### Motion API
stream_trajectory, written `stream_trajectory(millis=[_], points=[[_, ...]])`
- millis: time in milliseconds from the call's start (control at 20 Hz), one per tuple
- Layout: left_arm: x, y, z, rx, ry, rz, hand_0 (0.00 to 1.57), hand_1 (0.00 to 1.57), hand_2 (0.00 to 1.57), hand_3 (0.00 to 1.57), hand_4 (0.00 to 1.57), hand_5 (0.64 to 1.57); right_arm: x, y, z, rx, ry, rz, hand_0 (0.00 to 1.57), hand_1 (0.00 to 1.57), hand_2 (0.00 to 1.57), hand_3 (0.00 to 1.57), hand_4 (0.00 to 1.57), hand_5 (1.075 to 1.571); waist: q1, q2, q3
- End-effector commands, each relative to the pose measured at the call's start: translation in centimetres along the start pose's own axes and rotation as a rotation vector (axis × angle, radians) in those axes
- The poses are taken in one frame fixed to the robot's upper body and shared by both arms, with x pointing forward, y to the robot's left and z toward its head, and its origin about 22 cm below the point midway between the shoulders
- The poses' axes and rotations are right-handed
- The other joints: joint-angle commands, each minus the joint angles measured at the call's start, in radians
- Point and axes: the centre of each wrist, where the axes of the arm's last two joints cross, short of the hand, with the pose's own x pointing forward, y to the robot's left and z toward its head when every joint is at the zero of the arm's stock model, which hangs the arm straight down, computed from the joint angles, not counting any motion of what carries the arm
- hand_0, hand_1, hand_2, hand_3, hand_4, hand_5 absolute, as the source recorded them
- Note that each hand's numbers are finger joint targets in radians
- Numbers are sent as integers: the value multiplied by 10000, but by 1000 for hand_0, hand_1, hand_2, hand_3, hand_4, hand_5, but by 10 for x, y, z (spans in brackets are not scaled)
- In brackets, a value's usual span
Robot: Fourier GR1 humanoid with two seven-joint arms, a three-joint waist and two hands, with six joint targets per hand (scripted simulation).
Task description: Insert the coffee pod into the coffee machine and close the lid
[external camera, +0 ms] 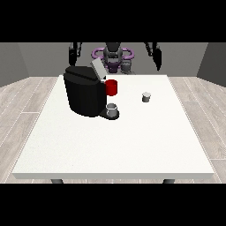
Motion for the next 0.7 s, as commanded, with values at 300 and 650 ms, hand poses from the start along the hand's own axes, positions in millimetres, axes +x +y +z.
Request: stream_trajectory(millis=[300,650], points=[[-7,-5,-4,-419,-1366,1245,0,0,0,0,273,1571,-13,1,7,-1618,-307,-615,0,0,0,0,128,1571,-675,-444,59],[-9,16,-11,-1112,-871,-656,0,0,0,0,213,1571,-15,7,13,-1486,-277,-900,0,0,0,0,267,1571,-674,-524,59]])
